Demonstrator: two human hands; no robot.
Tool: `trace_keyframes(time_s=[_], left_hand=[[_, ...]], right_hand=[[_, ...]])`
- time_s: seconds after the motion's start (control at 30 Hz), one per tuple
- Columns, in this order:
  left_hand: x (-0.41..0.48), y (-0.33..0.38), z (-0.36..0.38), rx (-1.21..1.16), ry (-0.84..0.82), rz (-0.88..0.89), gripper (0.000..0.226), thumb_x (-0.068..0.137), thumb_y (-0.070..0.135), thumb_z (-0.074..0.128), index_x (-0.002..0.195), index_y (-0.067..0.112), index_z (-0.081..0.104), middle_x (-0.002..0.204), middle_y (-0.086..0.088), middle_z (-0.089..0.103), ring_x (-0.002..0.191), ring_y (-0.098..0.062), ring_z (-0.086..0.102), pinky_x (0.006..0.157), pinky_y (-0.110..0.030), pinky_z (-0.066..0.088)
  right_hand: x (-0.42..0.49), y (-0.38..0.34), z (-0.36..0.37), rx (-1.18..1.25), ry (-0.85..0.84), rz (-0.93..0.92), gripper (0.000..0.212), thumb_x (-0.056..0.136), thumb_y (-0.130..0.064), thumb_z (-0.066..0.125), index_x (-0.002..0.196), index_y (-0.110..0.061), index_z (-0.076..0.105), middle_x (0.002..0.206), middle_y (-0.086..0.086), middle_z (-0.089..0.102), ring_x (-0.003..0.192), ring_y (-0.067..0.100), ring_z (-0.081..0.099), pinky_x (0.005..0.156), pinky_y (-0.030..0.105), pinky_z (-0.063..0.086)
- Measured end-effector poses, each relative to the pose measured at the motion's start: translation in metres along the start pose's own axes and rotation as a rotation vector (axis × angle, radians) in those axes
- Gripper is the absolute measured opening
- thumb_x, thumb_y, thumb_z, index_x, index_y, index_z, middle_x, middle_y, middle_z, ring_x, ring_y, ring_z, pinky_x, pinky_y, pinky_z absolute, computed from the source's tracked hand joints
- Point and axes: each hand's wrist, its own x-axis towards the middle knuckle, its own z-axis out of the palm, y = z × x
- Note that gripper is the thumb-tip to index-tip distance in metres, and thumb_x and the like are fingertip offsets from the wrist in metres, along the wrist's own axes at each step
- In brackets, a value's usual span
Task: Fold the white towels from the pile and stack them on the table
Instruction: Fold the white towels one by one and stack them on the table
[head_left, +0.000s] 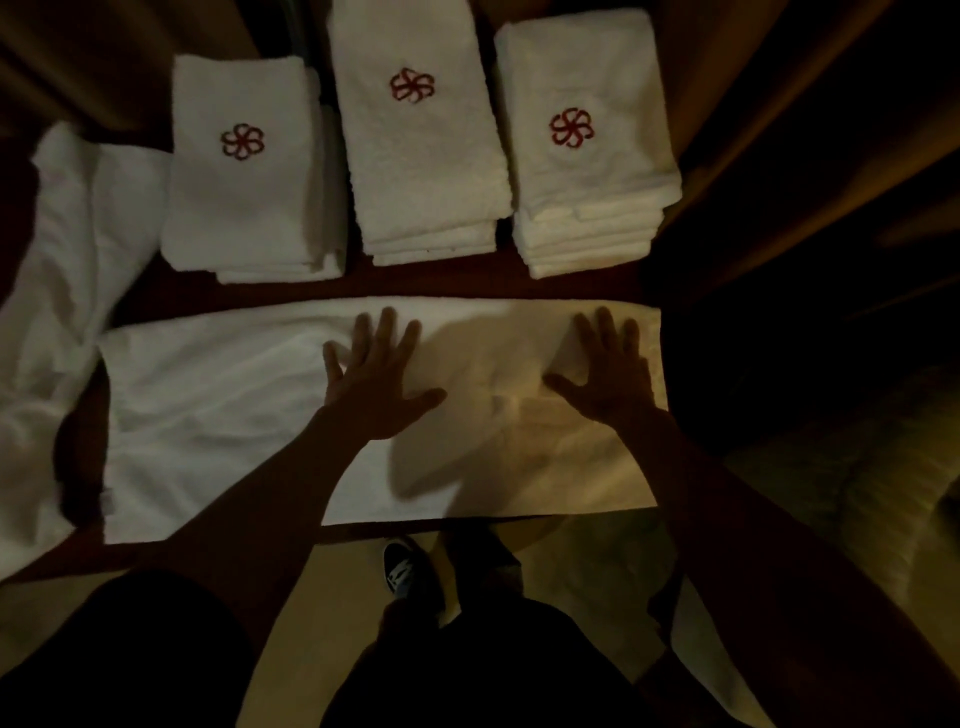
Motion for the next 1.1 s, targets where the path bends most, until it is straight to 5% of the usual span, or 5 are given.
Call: trace_keyframes(time_s=[0.27, 0.37, 0.5, 0.7, 1.1], left_hand=[[-0.013, -0.018, -0.006, -0.038, 0.226, 0.099, 0.087, 0.092, 0.062, 0.048, 0.158, 0.034, -0.002, 0.167, 0.002, -0.009, 0.153, -0.02, -0.009, 0.119, -0.063, 0.006], [-0.028, -0.029, -0.005, -0.06, 0.304, -0.002, 0.076, 0.096, 0.048, 0.05, 0.158, 0.025, 0.013, 0.167, -0.004, 0.003, 0.154, -0.023, 0.001, 0.119, -0.06, 0.009], [-0.047, -0.052, -0.01, -0.047, 0.424, -0.127, 0.058, 0.086, 0.022, 0.066, 0.139, 0.009, 0.047, 0.144, -0.019, 0.045, 0.132, -0.038, 0.041, 0.098, -0.056, 0.043], [-0.078, -0.122, -0.009, 0.041, 0.209, -0.356, 0.049, 0.083, 0.013, 0.065, 0.131, 0.008, 0.051, 0.126, -0.018, 0.05, 0.113, -0.04, 0.048, 0.086, -0.053, 0.047], [-0.093, -0.182, -0.017, 0.162, 0.112, -0.305, 0.061, 0.086, 0.023, 0.065, 0.14, 0.007, 0.041, 0.127, -0.019, 0.049, 0.112, -0.041, 0.048, 0.084, -0.054, 0.048]], right_hand=[[0.014, -0.018, -0.022, -0.136, -0.04, 0.085, 0.097, 0.09, -0.066, 0.053, 0.159, -0.03, -0.005, 0.167, 0.003, -0.011, 0.152, 0.038, -0.011, 0.119, 0.061, 0.01], [0.0, -0.054, -0.03, -0.209, 0.061, 0.045, 0.074, 0.093, -0.041, 0.061, 0.154, -0.019, 0.025, 0.162, 0.011, 0.02, 0.149, 0.04, 0.013, 0.116, 0.053, 0.027], [-0.019, -0.094, -0.02, -0.1, 0.278, -0.39, 0.035, 0.09, -0.018, 0.064, 0.124, -0.011, 0.062, 0.126, 0.011, 0.062, 0.12, 0.032, 0.051, 0.094, 0.044, 0.049], [-0.029, -0.118, 0.015, -0.054, 0.159, -0.454, 0.033, 0.086, -0.021, 0.073, 0.117, -0.011, 0.067, 0.124, 0.01, 0.064, 0.12, 0.03, 0.056, 0.105, 0.044, 0.047], [-0.036, -0.133, 0.031, -0.002, 0.244, -0.322, 0.021, 0.095, -0.006, 0.058, 0.113, 0.001, 0.067, 0.119, 0.02, 0.065, 0.114, 0.038, 0.061, 0.102, 0.05, 0.049]])
